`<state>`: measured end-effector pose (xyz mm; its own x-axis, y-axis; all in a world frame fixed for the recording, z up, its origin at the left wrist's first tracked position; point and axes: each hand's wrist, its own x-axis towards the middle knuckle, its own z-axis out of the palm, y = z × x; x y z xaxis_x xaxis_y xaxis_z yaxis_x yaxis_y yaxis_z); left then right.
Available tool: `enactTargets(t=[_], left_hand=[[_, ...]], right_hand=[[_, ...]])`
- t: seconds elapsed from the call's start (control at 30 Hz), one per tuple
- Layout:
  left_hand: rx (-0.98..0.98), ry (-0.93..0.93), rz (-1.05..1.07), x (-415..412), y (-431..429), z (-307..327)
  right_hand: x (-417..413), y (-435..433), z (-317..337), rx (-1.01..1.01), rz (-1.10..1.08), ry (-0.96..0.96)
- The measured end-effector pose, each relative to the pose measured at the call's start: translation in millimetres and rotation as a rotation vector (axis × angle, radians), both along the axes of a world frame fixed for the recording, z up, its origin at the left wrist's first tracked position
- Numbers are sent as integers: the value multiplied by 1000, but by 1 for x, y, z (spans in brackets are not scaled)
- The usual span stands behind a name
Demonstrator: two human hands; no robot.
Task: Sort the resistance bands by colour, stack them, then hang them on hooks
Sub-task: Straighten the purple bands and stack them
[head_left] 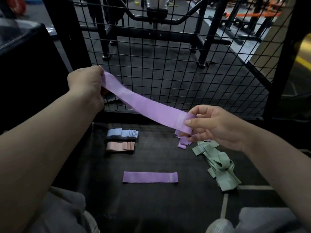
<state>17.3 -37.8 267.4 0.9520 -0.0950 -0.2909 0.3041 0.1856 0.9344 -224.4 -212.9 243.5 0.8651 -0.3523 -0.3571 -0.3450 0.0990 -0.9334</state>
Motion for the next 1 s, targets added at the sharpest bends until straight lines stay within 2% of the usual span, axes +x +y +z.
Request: enactTargets(t=[0.13,0.27,0.43,0.6,0.73,0.9,1.0], left_hand=[[-1,-39,60,-1,-1,-2],[7,-35,36,1,0,-3],[77,-115,-61,-4,-2,-2],[163,-168,-156,-3,0,-7],[196,-146,-247,3,4,-13],[285,-67,-469,6,10,-24],[349,-55,-530,6,13,-28]], right_hand=[[1,-3,2,-15,-114,32],[2,-4,1,5,-232,10],[1,-9,4,-82,-354,17],[-3,-19,8,-153,-319,47],[-7,-29,11,-182,-285,83],[-9,-45,6,-139,-414,65],[-9,-51,1,-118,-421,56]])
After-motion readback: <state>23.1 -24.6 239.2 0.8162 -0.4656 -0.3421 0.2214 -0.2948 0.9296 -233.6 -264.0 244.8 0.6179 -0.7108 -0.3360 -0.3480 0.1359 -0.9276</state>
